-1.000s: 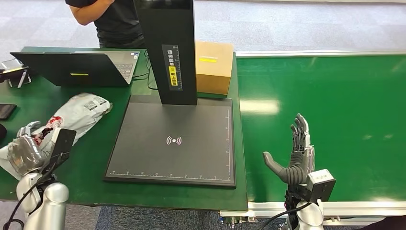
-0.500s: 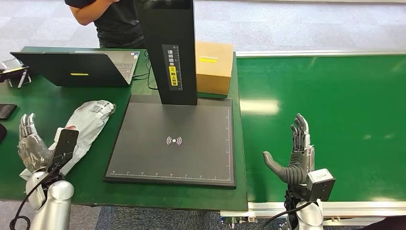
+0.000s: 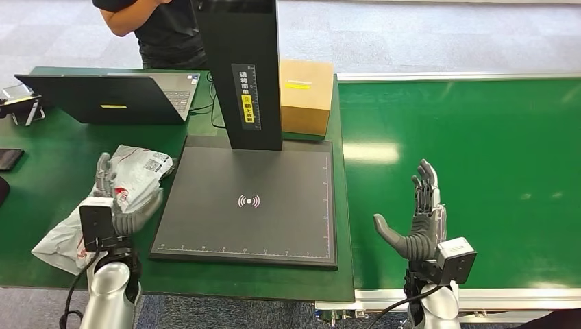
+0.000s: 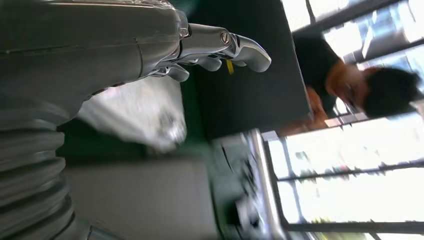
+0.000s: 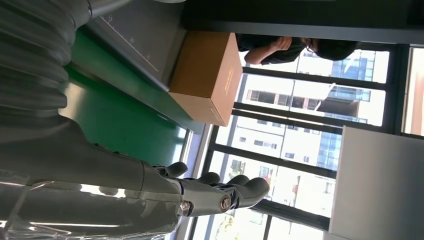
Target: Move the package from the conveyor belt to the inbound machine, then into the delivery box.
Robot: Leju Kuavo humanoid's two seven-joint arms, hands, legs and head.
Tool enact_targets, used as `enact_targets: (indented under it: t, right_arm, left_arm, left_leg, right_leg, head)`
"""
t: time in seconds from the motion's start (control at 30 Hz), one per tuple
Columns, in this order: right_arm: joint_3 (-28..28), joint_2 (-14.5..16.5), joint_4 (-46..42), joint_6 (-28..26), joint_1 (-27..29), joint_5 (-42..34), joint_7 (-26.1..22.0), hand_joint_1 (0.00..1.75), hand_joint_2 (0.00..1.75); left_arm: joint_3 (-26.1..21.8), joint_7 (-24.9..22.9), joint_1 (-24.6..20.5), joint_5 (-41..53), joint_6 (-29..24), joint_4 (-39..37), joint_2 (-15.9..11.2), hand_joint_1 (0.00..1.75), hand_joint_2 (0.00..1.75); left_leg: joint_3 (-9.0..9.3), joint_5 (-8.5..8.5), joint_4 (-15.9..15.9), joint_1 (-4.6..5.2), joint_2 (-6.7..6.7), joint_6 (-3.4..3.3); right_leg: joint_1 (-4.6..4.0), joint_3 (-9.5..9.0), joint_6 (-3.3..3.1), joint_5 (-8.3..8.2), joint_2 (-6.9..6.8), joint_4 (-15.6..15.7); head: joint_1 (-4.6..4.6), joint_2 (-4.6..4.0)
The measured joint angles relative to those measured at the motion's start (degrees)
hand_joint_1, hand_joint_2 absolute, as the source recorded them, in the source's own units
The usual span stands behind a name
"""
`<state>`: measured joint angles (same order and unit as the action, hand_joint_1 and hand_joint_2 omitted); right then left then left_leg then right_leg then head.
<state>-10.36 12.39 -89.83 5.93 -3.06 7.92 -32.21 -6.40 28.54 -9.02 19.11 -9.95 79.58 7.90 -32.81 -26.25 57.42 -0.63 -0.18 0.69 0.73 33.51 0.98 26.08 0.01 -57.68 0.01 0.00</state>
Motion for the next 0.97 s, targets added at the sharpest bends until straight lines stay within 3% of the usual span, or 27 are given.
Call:
enact_targets:
  t: [0.13, 0.23, 0.6, 0.97]
  right_arm:
    - [0.76, -0.02, 0.67, 1.06, -0.85, 0.31, 0.17, 0.00, 1.75]
    - [1.47, -0.02, 1.20, 1.76, -1.41, 0.58, 0.37, 0.00, 1.75]
    - [3.29, -0.06, 2.16, 4.96, -2.23, 0.86, 1.75, 0.00, 1.75]
    - [4.39, -0.12, 3.02, 5.45, -2.62, 1.05, 2.26, 0.00, 1.75]
  left_arm:
    - [4.03, 1.71, 0.86, -7.17, 8.66, 1.05, 0.98, 0.00, 1.75]
    - [6.56, 3.01, 1.19, -10.46, 12.06, 1.09, 1.22, 0.00, 1.75]
    - [10.95, 6.60, 1.41, -14.29, 18.39, 0.90, 1.35, 0.00, 1.75]
    - [12.71, 7.10, 1.09, -13.73, 19.14, 0.02, 1.35, 0.00, 1.75]
  left_leg:
    - [0.00, 0.00, 0.00, 0.00, 0.00, 0.00]
    - [0.01, 0.00, 0.00, 0.00, 0.00, 0.00]
    - [0.01, 0.00, 0.00, 0.00, 0.00, 0.00]
    - [0.01, 0.00, 0.00, 0.00, 0.00, 0.00]
  right_leg:
    - [0.00, 0.00, 0.00, 0.00, 0.00, 0.00]
    - [0.00, 0.00, 0.00, 0.00, 0.00, 0.00]
    - [0.00, 0.00, 0.00, 0.00, 0.00, 0.00]
    - [0.00, 0.00, 0.00, 0.00, 0.00, 0.00]
  head:
    - [0.00, 0.00]
    - [-0.01, 0.00]
    - [-0.01, 0.00]
    - [0.00, 0.00]
